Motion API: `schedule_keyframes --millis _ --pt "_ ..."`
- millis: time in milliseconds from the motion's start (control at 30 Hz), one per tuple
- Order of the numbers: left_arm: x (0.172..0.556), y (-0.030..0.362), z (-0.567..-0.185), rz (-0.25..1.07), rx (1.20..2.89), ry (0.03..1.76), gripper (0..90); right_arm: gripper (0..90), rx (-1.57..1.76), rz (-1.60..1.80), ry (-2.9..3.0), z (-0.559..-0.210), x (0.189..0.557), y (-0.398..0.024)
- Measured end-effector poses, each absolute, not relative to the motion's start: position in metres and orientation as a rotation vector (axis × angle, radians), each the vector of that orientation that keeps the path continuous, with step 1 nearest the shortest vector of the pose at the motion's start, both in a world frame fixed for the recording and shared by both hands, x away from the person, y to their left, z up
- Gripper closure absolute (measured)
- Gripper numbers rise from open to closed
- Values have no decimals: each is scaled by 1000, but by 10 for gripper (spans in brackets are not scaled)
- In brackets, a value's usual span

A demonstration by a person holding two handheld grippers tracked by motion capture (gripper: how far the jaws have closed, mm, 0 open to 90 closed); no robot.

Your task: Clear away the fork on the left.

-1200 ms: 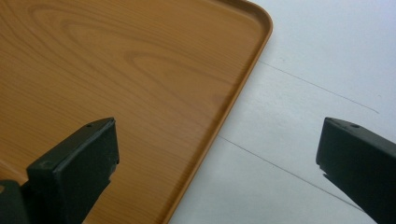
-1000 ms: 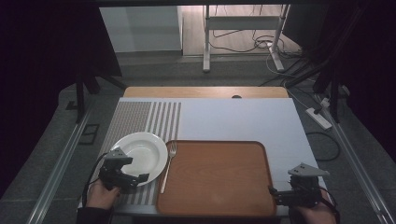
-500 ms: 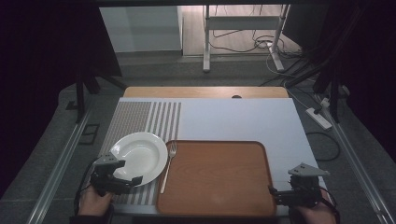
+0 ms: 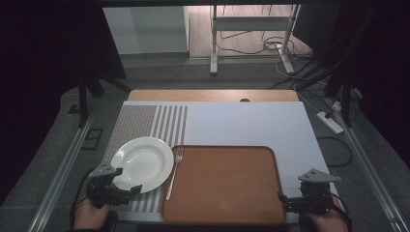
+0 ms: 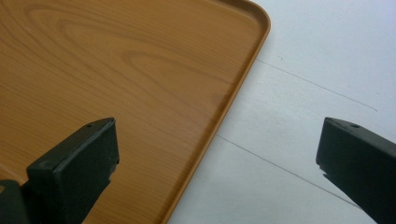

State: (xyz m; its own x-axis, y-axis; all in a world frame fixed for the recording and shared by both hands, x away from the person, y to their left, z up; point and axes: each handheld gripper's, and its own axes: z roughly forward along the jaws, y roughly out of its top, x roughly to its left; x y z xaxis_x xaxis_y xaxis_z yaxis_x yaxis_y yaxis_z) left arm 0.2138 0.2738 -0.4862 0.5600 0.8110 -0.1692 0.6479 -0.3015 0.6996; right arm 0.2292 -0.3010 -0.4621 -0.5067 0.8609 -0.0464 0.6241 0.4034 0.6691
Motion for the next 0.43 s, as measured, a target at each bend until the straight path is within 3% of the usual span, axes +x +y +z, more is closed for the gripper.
schedule_keyframes --millis 433 --pt "213 274 -487 272 2082 1195 0 0 1275 828 2287 -462 230 -301"
